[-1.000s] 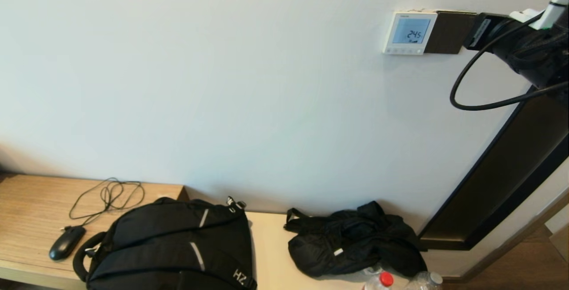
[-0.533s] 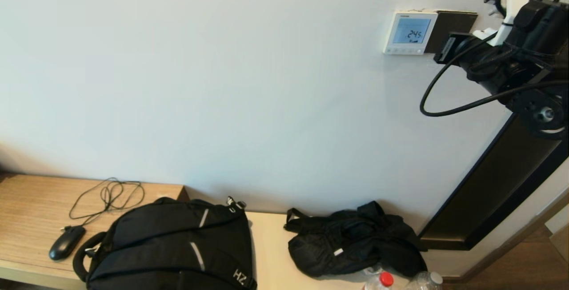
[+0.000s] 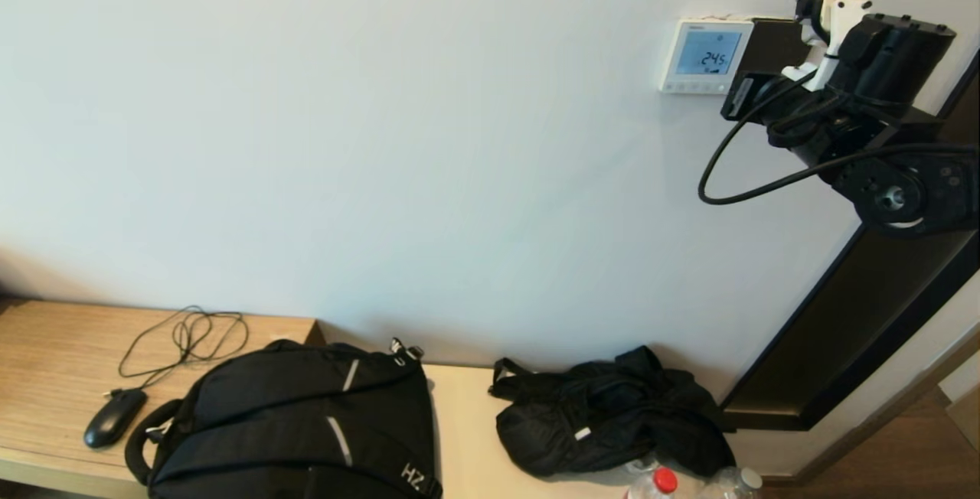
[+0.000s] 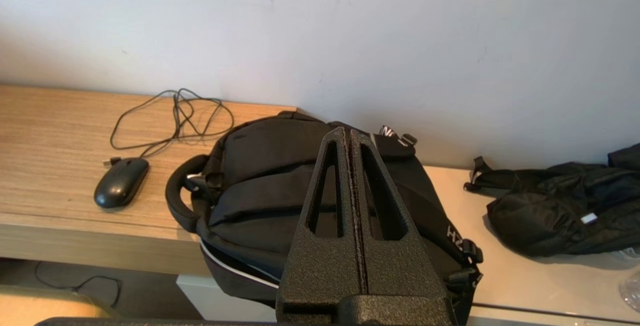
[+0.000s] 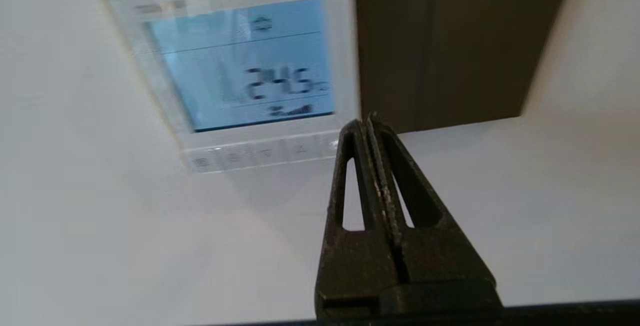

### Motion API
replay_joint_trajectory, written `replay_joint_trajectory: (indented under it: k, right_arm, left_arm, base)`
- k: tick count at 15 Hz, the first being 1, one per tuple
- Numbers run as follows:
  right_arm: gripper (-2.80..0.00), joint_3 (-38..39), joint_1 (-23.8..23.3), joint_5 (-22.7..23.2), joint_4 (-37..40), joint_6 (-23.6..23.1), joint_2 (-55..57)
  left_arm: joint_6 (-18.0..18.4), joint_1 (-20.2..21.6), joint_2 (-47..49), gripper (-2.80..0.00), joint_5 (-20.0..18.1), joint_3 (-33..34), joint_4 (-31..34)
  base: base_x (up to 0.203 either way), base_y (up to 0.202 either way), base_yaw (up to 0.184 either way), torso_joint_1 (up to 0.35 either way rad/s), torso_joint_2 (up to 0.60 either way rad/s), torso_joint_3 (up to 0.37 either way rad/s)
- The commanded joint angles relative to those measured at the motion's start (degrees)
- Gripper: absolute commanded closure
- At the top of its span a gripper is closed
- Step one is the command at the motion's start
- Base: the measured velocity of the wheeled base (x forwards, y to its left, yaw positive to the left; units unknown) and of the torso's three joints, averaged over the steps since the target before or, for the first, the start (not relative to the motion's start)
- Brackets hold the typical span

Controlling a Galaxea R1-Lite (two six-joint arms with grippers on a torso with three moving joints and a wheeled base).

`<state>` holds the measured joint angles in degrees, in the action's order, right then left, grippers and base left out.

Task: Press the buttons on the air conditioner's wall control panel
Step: Turn off the central air conditioner

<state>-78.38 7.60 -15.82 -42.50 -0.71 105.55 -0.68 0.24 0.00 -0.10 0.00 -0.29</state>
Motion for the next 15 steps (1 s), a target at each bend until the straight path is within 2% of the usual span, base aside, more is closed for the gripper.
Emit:
replay_joint_trajectory:
  k: [1,15]
  right_arm:
    - [0.00,0.0,1.3,-0.4,-0.3,0.0,0.7]
    - [0.00,-1.5,0.9,-0.9,-0.4,-0.1,3.8]
  left_arm:
    - [0.0,0.0,0.0,0.00,0.0,0.0,0.0]
    - [0.0,0.0,0.0,0.00,0.0,0.0,0.0]
  base:
    - [0.000,0.000,0.000,0.000,0.00,0.000]
    - [0.000,0.000,0.000,0.000,0.00,0.000]
